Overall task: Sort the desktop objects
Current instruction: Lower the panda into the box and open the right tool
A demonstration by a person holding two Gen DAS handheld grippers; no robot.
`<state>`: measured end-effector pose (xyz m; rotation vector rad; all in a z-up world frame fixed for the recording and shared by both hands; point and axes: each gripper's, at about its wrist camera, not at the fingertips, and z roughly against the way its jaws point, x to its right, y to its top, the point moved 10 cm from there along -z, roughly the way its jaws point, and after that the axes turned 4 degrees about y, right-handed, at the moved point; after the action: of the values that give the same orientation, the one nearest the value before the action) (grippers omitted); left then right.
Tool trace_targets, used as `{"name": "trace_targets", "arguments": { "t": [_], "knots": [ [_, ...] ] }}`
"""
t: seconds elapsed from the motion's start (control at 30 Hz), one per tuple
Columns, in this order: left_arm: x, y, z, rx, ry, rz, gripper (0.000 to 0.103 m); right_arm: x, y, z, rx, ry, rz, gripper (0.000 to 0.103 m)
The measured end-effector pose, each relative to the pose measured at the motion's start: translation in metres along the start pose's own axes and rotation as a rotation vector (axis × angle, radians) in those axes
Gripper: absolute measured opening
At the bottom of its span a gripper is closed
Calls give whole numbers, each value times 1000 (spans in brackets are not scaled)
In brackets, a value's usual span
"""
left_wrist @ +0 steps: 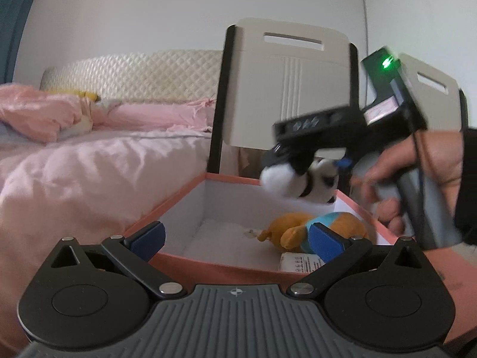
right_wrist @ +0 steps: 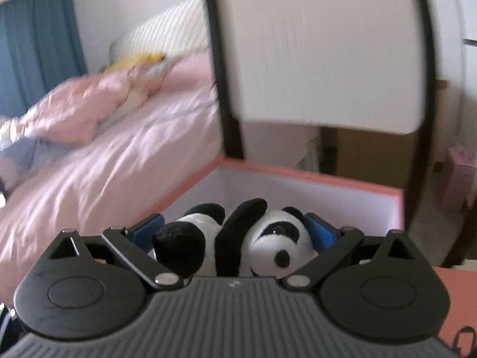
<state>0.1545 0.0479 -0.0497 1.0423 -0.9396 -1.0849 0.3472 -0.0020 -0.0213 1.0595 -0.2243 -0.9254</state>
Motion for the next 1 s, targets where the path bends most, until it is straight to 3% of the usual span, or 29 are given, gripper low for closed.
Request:
{"name": "trace_targets", "arguments": {
  "t": [0.23, 0.43, 0.77, 1.0],
  "knots": [
    [-12, 3, 2, 1, 2, 48, 103, -30, -29, -52, -176, 50, 28, 99],
    [-12, 4, 3, -2, -8, 58, 103, -34, -38, -65, -201, 47, 38, 99],
    [-12, 3, 3, -4, -13, 55, 103, -20, -27, -48, -134, -19, 26, 103],
    [-10, 2, 5, -2, -15, 48, 103, -3, -13, 3, 29, -68, 50, 103]
  ]
}}
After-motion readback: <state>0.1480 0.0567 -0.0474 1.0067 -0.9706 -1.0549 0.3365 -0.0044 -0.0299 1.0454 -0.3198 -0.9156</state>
